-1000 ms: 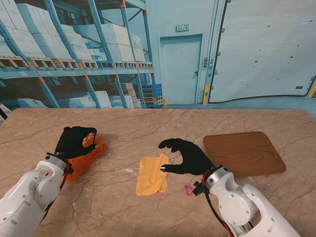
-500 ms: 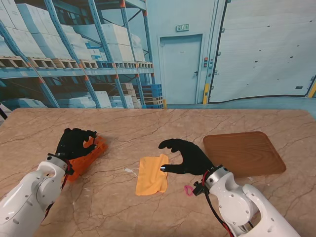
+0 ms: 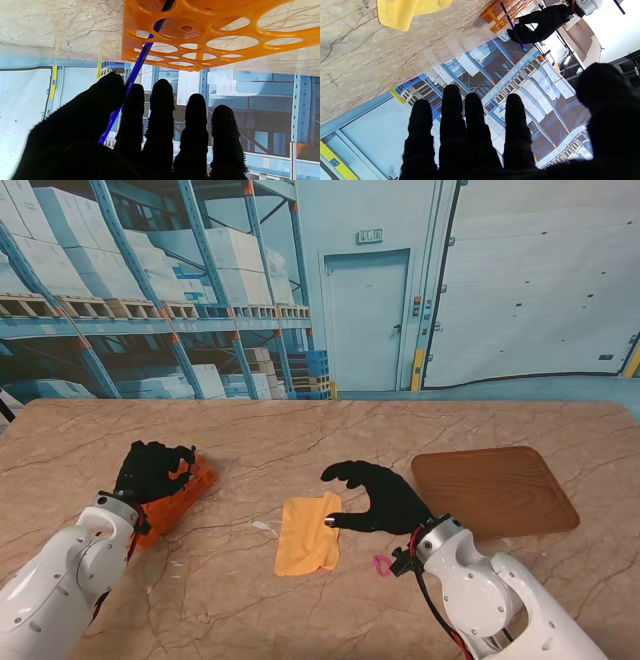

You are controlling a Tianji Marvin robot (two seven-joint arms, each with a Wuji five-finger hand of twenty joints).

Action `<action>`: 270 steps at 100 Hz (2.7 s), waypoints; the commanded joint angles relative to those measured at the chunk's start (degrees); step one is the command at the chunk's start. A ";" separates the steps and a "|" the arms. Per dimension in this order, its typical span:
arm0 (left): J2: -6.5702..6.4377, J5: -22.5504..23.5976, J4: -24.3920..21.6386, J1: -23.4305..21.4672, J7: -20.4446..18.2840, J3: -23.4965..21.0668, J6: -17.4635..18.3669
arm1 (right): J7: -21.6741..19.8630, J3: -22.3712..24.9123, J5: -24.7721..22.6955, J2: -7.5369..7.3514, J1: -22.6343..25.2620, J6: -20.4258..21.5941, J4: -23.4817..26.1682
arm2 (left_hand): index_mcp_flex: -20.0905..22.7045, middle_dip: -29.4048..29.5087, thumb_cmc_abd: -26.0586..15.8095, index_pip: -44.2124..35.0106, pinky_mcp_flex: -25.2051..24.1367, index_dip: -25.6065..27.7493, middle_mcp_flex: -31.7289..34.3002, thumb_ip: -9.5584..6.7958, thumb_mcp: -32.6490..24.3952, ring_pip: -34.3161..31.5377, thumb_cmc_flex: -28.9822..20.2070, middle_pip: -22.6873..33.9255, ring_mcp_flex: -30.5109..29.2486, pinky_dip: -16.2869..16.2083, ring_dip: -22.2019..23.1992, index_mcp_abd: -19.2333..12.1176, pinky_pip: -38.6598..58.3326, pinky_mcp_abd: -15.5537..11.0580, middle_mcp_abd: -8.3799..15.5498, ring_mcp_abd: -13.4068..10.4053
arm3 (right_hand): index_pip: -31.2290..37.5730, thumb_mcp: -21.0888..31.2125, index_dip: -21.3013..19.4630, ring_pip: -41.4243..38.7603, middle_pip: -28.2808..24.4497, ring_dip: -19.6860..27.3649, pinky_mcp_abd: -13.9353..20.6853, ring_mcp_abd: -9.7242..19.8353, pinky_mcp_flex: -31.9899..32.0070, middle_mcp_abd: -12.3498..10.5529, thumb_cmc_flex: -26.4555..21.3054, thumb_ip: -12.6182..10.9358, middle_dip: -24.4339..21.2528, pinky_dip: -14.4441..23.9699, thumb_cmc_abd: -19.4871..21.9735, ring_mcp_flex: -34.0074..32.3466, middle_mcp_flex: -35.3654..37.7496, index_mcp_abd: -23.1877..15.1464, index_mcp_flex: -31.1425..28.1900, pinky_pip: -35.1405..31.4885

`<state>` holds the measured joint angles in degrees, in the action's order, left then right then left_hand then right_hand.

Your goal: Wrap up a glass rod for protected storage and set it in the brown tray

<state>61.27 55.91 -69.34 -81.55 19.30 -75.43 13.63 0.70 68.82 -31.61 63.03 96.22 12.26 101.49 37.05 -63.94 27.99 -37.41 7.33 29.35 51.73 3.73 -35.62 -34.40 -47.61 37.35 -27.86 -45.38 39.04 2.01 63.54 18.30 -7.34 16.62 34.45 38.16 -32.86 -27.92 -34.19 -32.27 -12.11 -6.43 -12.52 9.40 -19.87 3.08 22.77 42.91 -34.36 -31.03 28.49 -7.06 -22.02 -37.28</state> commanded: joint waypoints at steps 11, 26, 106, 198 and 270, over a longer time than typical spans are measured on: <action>0.12 -0.15 0.13 -0.07 -0.18 0.27 -0.63 | 0.02 -0.18 0.09 0.21 0.22 -0.15 0.47 | 1.10 -1.53 0.56 -3.36 0.09 -0.94 1.83 2.42 2.42 -1.09 -4.21 -0.46 -0.89 -0.42 0.99 -1.54 2.18 -0.45 1.05 -0.51 | -0.14 -0.60 -0.33 -0.54 1.16 -0.70 0.41 1.15 -0.36 -1.12 0.92 -0.80 0.45 1.51 0.07 -1.81 0.60 -1.39 -0.39 1.46; 0.16 -0.50 0.23 0.01 -0.54 0.45 -0.68 | 0.00 -0.21 0.15 0.22 0.18 -0.24 0.44 | 1.33 -1.64 -0.76 -4.29 0.20 -1.00 2.14 2.31 4.00 -1.22 -5.42 -0.41 -1.05 -0.34 0.96 -1.92 2.38 -0.45 1.03 -0.52 | -0.17 -0.55 -0.32 -0.49 1.19 -0.69 0.39 1.24 -0.32 -1.12 0.95 -0.80 0.44 1.53 0.24 -1.74 0.61 -1.36 -0.46 1.49; 0.45 -1.52 1.01 0.16 0.50 0.43 -0.11 | -0.19 -0.43 0.29 0.20 -0.10 -0.36 0.12 | 3.09 4.95 -8.64 -7.09 0.53 -1.14 3.09 1.71 9.36 -1.33 -11.10 -3.67 -1.43 0.77 0.13 -2.83 2.65 -0.18 0.62 -0.48 | -0.30 -0.38 -0.33 -0.42 1.33 -0.69 0.36 1.06 -0.25 -1.14 1.24 -0.80 0.42 1.67 0.89 -1.66 0.67 -1.44 -0.59 1.62; 0.72 -2.77 1.56 0.22 0.78 0.60 0.74 | 0.17 -0.60 0.52 0.32 -0.07 -0.82 0.15 | 2.75 4.66 -5.18 -4.47 -0.48 -2.91 2.39 0.89 5.99 -0.49 -8.98 -6.18 -0.33 2.95 -0.51 -1.86 0.14 0.25 0.17 -0.80 | -0.28 0.00 -0.34 -0.51 1.31 -0.75 0.33 1.07 -0.33 -0.98 1.63 -0.81 0.41 1.84 1.64 -1.74 0.77 -1.40 -0.90 1.66; 0.95 -3.29 2.34 0.49 2.00 1.00 1.16 | 0.72 -0.86 0.97 0.50 -0.06 -1.44 0.27 | 4.36 3.69 -6.51 -9.46 -0.47 -0.05 3.87 1.50 6.21 -1.19 -10.90 -4.50 -1.09 3.79 -0.22 -3.08 -0.66 0.66 0.33 -1.09 | 0.05 1.94 -0.45 -0.61 1.34 -0.76 0.17 0.95 -0.33 -0.83 2.61 -0.86 0.27 1.92 3.87 -1.67 1.03 -1.54 -1.50 1.53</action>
<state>61.87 52.89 -67.09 -80.92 21.49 -74.60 14.53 1.29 68.12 -30.70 63.24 95.97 10.90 101.40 40.27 -59.41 21.00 -43.03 7.71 27.86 54.82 4.96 -28.80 -35.06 -56.41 32.16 -29.27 -41.92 39.10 0.59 63.09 18.32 -7.29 16.61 34.44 39.34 -32.95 -27.93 -33.59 -32.30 -12.14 -6.43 -12.53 9.40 -19.76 3.08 22.77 43.54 -31.53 -31.03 28.54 -7.09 -22.74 -37.19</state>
